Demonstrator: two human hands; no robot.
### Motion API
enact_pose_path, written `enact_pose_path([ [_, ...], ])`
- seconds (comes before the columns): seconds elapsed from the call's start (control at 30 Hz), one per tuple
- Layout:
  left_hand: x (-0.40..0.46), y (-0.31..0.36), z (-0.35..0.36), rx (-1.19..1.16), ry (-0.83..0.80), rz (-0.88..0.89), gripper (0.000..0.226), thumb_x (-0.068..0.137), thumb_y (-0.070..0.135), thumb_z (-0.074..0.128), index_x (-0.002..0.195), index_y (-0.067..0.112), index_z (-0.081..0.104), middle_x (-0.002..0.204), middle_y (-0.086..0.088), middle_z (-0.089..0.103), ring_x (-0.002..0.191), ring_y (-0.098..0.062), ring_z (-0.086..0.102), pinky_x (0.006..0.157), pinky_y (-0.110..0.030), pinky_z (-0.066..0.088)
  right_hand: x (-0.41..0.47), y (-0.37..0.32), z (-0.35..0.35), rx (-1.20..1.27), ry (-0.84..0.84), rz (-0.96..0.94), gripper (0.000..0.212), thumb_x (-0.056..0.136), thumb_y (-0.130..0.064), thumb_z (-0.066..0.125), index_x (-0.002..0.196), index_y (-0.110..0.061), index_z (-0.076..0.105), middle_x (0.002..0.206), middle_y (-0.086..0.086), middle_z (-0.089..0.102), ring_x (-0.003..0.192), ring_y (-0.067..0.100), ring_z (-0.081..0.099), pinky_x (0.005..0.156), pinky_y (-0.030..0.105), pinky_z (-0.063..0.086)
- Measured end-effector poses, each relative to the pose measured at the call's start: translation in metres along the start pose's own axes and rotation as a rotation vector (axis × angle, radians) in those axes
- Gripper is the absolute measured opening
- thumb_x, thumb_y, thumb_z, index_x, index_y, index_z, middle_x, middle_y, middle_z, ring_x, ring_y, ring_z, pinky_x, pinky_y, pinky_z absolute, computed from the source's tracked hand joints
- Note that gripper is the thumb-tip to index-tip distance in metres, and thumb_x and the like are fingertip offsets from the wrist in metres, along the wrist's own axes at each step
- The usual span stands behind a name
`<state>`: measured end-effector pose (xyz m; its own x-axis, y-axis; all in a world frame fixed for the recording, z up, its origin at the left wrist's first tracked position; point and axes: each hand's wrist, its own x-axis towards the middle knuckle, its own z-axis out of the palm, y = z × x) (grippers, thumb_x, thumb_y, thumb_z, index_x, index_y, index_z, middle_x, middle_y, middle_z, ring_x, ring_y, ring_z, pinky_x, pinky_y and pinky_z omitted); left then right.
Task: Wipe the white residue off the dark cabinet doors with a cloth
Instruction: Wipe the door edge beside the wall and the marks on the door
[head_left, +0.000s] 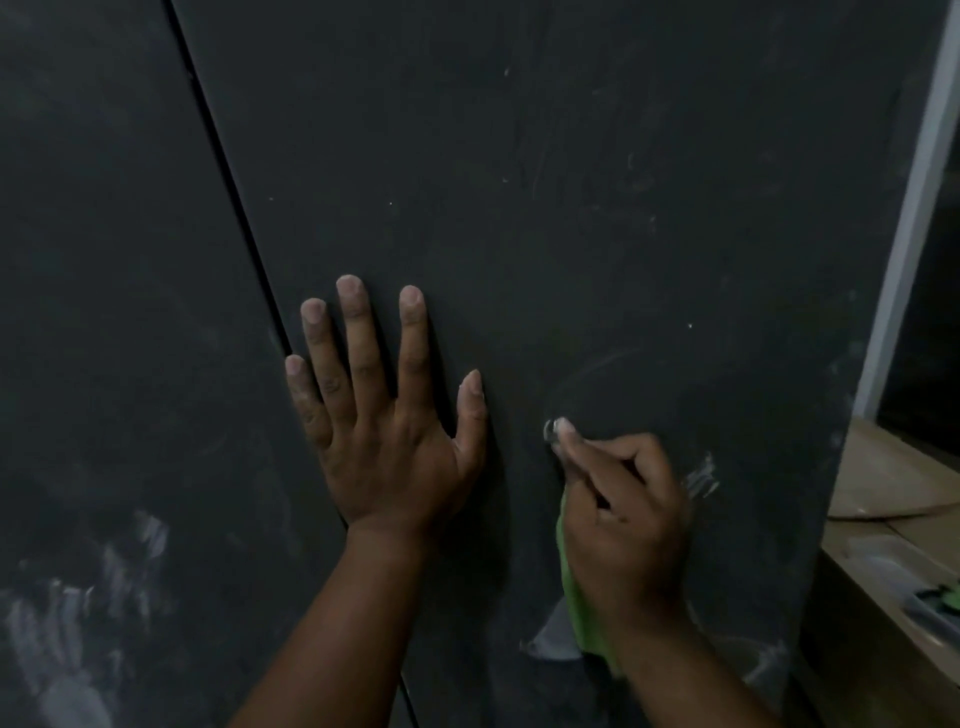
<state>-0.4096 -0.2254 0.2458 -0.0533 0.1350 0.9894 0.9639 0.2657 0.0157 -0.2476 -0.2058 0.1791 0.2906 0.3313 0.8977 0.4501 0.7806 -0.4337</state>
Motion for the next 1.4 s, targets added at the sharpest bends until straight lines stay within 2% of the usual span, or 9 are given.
enact_pose_path([
  [0.07,0.0,0.0,0.0,-0.006,0.002,0.002,0.077,0.101,0.059,0.044,0.166,0.024,0.022,0.173,-0.014,0.014,0.16,-0.036,0.009,0.128,-0.056,0.01,-0.001,0.01,-0.01,-0.038,-0.043,0.005,0.015,0.093,-0.012,0.076,0.105,-0.02,0.081,0.084,-0.001,0.062,0.074,0.007,0.059,0.066,0.018,0.046],
  [0.17,0.0,0.0,0.0,-0.008,0.002,0.001,0.076,0.101,0.059,0.044,0.166,0.024,0.023,0.173,-0.014,0.014,0.16,-0.036,0.009,0.128,-0.056,0.01,0.03,0.026,-0.022,-0.094,0.037,0.101,0.02,0.086,0.0,0.081,0.102,-0.012,0.081,0.084,-0.001,0.058,0.073,0.001,0.05,0.068,0.005,0.039],
  [0.3,0.0,0.0,-0.001,-0.014,-0.007,-0.004,0.076,0.101,0.059,0.043,0.166,0.024,0.023,0.173,-0.013,0.013,0.161,-0.035,0.007,0.128,-0.055,0.008,0.086,0.022,-0.017,-0.034,0.182,0.177,0.019,0.094,-0.016,0.075,0.112,-0.008,0.076,0.091,-0.002,0.054,0.07,-0.002,0.046,0.066,0.003,0.039],
  [0.47,0.0,0.0,-0.002,-0.013,-0.014,-0.002,0.076,0.101,0.059,0.044,0.166,0.023,0.023,0.173,-0.014,0.013,0.16,-0.036,0.008,0.128,-0.056,0.009,0.051,0.007,-0.005,-0.027,0.105,-0.026,0.011,0.096,-0.014,0.074,0.104,-0.012,0.081,0.081,0.001,0.057,0.068,0.011,0.055,0.061,0.024,0.047],
  [0.57,0.0,-0.001,-0.001,-0.018,-0.014,0.002,0.076,0.101,0.058,0.043,0.166,0.023,0.023,0.173,-0.014,0.013,0.16,-0.037,0.008,0.128,-0.056,0.009,0.034,0.021,-0.018,-0.071,0.051,0.047,0.017,0.089,-0.005,0.08,0.104,-0.014,0.081,0.082,0.002,0.059,0.068,0.013,0.056,0.058,0.031,0.047],
  [0.77,-0.001,0.0,0.001,-0.017,-0.009,0.005,0.078,0.101,0.059,0.043,0.166,0.023,0.021,0.173,-0.014,0.014,0.16,-0.037,0.009,0.128,-0.057,0.01,0.093,0.028,-0.03,-0.033,0.232,0.283,0.022,0.093,-0.013,0.074,0.113,-0.004,0.075,0.095,0.006,0.058,0.079,0.0,0.051,0.068,-0.001,0.039],
  [1.0,0.0,0.0,0.002,-0.015,-0.003,0.001,0.078,0.101,0.06,0.043,0.166,0.023,0.022,0.173,-0.014,0.013,0.161,-0.036,0.007,0.128,-0.056,0.009,0.061,0.031,-0.036,-0.088,0.016,0.175,0.015,0.091,-0.01,0.078,0.106,-0.009,0.079,0.082,0.0,0.054,0.067,0.012,0.052,0.059,0.008,0.037],
  [1.23,0.002,0.014,-0.004,-0.033,-0.013,-0.067,0.077,0.1,0.059,0.047,0.165,0.022,0.027,0.171,-0.018,0.017,0.159,-0.041,0.011,0.128,-0.058,0.008,0.1,0.035,-0.031,-0.02,0.185,0.17,0.016,0.093,-0.008,0.076,0.108,-0.002,0.078,0.089,0.003,0.054,0.074,0.002,0.048,0.067,0.001,0.038],
  [1.4,0.01,0.066,0.001,-0.097,-0.039,-0.028,0.072,0.102,0.059,0.052,0.162,0.024,0.034,0.17,-0.02,0.017,0.157,-0.048,0.011,0.127,-0.059,0.008,0.059,0.057,-0.04,-0.06,0.09,0.045,0.011,0.089,-0.004,0.079,0.099,-0.003,0.081,0.08,0.003,0.054,0.067,0.011,0.051,0.071,0.004,0.035],
])
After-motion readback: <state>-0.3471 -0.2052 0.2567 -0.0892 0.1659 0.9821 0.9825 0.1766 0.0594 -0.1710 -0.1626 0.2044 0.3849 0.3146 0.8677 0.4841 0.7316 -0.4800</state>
